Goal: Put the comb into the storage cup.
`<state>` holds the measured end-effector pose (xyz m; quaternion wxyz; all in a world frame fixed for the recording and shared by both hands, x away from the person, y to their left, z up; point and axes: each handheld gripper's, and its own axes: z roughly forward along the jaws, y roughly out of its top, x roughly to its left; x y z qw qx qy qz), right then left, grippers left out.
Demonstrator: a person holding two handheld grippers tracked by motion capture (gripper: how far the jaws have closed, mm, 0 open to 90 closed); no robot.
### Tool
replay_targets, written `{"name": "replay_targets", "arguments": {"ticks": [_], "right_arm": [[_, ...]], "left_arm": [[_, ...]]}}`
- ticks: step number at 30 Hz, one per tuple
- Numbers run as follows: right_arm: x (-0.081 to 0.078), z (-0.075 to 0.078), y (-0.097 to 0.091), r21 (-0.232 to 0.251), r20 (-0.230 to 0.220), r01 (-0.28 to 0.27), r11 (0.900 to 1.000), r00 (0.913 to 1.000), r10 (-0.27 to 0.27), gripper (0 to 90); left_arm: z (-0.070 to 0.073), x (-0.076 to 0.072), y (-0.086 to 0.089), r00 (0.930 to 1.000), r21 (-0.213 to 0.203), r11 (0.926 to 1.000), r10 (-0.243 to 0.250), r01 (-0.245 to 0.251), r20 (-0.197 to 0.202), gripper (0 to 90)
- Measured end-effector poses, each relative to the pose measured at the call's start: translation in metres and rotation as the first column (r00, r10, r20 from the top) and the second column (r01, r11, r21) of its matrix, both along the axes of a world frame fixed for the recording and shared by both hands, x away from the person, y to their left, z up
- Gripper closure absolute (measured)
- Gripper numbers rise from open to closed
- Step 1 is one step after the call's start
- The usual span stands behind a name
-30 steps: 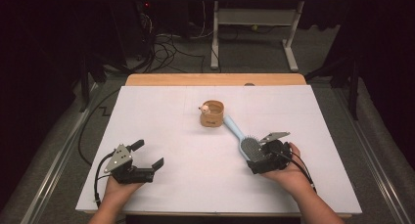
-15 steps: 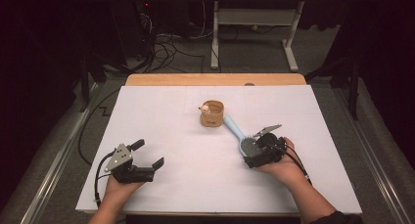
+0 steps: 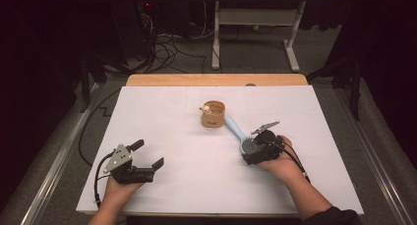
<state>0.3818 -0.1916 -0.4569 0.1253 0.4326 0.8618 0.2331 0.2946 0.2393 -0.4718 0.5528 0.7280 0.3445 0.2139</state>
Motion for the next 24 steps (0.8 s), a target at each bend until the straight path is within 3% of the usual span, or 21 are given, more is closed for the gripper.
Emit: {"name": "replay_targets", "arguments": {"ticks": [7,13,24], "right_arm": [[-0.0017,0.0003,-0.0002,0.009,-0.008,-0.015,0.9999,0.9999,0.015,12.1],[-0.0059,0.0006,0.0033,-0.028,0.003,-0.031,0.9991,0.9995,0.032,16.1],[-0.0049,0.0005,0.0031,-0.028,-0.004,-0.034,0.9990,0.9994,0.034,16.4]], "left_arm": [[-0.0002,0.0000,-0.0007,1.0000,0.002,1.0000,-0.002,0.002,0.002,1.2],[-0.0002,0.0000,-0.0010,1.0000,0.001,1.0000,-0.002,0.002,0.004,1.2],[0.0001,-0.0006,-0.0008,1.0000,0.003,1.0000,-0.001,0.001,0.006,1.2]]}}
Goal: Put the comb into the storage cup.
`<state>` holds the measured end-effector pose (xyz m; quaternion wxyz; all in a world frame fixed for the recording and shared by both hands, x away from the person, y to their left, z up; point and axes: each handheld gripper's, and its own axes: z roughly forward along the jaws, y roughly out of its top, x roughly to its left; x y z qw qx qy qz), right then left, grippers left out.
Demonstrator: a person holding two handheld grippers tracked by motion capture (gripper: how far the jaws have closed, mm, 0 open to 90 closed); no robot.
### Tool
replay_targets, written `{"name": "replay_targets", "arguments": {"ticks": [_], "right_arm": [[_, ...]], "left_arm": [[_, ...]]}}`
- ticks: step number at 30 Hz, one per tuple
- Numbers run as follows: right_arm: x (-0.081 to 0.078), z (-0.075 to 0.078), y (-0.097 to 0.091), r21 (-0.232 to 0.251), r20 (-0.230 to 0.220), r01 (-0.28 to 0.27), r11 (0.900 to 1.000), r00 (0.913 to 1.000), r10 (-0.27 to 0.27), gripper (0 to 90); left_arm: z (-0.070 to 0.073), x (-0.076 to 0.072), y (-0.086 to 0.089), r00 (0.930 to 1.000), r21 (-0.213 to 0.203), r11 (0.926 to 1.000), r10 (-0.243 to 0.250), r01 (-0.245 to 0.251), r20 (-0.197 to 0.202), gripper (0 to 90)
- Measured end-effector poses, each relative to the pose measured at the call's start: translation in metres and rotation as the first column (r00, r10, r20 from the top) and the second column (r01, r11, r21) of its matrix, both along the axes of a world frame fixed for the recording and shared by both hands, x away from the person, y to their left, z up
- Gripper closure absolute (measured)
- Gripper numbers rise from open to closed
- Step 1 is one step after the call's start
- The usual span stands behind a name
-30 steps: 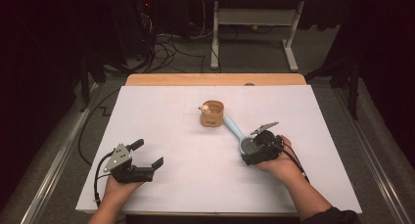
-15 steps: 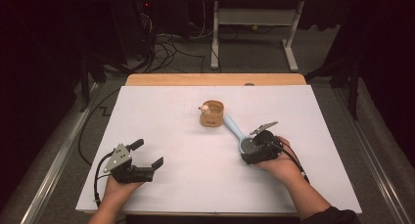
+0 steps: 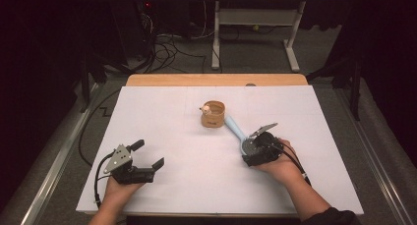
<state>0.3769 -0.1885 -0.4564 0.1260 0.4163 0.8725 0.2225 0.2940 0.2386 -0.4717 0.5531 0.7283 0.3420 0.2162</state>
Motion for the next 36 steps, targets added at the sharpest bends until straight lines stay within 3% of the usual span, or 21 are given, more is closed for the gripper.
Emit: {"name": "replay_targets", "arguments": {"ticks": [36], "right_arm": [[0.0047,0.0041,0.0024,0.009,-0.043,0.073,0.9973,0.9964,-0.073,20.7]], "left_arm": [[0.0004,-0.0001,0.0022,1.0000,-0.007,0.9999,0.008,-0.008,0.003,1.3]]}}
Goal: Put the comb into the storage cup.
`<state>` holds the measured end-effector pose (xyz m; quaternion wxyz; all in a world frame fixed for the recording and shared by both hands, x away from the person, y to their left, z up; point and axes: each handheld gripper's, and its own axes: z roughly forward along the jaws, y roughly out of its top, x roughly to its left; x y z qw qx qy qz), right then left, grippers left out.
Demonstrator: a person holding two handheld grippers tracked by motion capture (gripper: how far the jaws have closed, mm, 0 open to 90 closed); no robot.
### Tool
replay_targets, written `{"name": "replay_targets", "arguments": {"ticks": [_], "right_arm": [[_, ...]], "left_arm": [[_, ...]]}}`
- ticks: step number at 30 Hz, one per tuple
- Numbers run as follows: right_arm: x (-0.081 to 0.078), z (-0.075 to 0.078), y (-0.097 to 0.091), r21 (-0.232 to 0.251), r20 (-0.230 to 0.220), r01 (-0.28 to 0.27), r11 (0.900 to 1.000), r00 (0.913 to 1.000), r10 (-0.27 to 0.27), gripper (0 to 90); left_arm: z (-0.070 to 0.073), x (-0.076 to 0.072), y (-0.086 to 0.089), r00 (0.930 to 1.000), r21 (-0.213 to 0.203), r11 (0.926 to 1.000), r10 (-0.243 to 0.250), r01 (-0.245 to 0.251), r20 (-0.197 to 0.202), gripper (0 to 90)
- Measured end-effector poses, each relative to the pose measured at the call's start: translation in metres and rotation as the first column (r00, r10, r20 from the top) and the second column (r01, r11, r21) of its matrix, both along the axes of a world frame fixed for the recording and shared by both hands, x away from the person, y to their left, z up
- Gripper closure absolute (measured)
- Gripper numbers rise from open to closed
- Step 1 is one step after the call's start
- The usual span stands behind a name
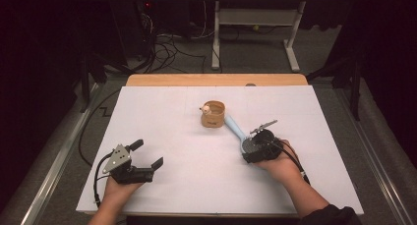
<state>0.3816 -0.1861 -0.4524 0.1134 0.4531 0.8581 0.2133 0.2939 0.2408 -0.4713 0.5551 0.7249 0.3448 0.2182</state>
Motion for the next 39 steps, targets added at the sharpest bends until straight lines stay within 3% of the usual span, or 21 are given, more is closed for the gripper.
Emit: {"name": "replay_targets", "arguments": {"ticks": [14,30,39], "right_arm": [[-0.003,0.009,-0.010,0.007,0.011,0.023,0.9997,0.9997,-0.023,20.7],[-0.029,0.030,-0.027,0.015,0.022,-0.031,0.9994,0.9993,0.031,20.6],[-0.042,0.042,-0.025,0.018,0.020,-0.082,0.9964,0.9964,0.082,20.6]], "left_arm": [[0.000,0.000,0.000,1.0000,-0.006,1.0000,0.000,0.000,0.002,1.6],[0.000,-0.001,-0.003,0.9999,-0.002,0.9999,-0.010,0.010,0.006,1.7],[0.000,-0.001,-0.003,0.9998,-0.001,0.9999,-0.016,0.016,0.015,1.9]]}}
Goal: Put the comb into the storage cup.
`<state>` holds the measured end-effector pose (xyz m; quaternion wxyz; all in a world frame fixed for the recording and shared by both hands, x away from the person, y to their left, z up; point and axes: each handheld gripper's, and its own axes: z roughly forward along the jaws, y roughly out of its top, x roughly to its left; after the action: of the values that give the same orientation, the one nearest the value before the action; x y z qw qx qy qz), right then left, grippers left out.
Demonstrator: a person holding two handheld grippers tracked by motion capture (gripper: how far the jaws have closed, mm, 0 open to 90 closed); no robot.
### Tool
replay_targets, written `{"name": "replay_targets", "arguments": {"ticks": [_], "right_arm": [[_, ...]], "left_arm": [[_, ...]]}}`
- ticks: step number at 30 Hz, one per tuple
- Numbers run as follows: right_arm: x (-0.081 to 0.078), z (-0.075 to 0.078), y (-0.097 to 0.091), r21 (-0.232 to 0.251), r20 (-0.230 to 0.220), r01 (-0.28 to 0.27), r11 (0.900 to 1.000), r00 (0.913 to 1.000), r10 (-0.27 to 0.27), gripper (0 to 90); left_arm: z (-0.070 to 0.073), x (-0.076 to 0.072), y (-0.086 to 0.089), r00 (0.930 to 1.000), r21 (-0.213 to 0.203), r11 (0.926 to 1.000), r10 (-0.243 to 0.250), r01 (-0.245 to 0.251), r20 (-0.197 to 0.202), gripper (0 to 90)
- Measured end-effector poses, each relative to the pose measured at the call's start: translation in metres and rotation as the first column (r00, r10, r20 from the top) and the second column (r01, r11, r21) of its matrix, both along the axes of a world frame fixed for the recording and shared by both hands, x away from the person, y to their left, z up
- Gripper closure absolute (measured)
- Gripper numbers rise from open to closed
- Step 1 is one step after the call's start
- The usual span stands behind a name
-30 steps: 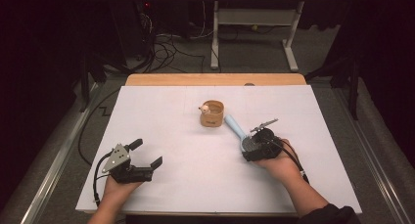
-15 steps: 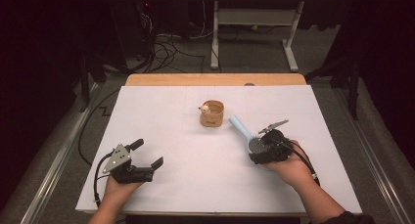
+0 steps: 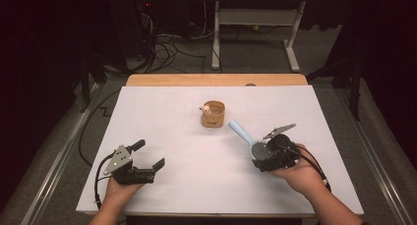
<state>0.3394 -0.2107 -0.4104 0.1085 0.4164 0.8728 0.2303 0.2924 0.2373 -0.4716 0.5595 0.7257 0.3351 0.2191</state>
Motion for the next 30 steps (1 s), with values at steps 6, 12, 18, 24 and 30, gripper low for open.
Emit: {"name": "replay_targets", "arguments": {"ticks": [6,12,18,24,30], "right_arm": [[-0.005,0.003,0.006,0.001,0.005,-0.028,0.9996,0.9996,0.028,20.6],[-0.008,0.000,0.017,0.000,0.004,-0.064,0.9980,0.9980,0.064,20.6],[-0.009,-0.006,0.031,-0.003,-0.006,-0.100,0.9950,0.9950,0.100,20.6],[-0.006,-0.012,0.047,-0.006,-0.013,-0.144,0.9896,0.9896,0.143,20.6],[-0.003,-0.019,0.063,-0.020,-0.012,-0.183,0.9829,0.9831,0.183,20.6]], "left_arm": [[0.000,0.000,0.000,0.9999,0.005,1.0000,0.009,-0.009,0.008,1.9],[0.000,-0.001,-0.001,1.0000,0.000,1.0000,0.000,0.000,0.008,1.9],[0.000,0.001,0.000,0.9999,-0.005,0.9999,0.014,-0.014,0.008,1.9],[0.007,0.001,0.001,0.9997,-0.047,0.9988,0.017,-0.016,0.020,2.1],[0.021,0.000,-0.012,0.9984,-0.037,0.9991,-0.020,0.022,0.053,1.3]]}}
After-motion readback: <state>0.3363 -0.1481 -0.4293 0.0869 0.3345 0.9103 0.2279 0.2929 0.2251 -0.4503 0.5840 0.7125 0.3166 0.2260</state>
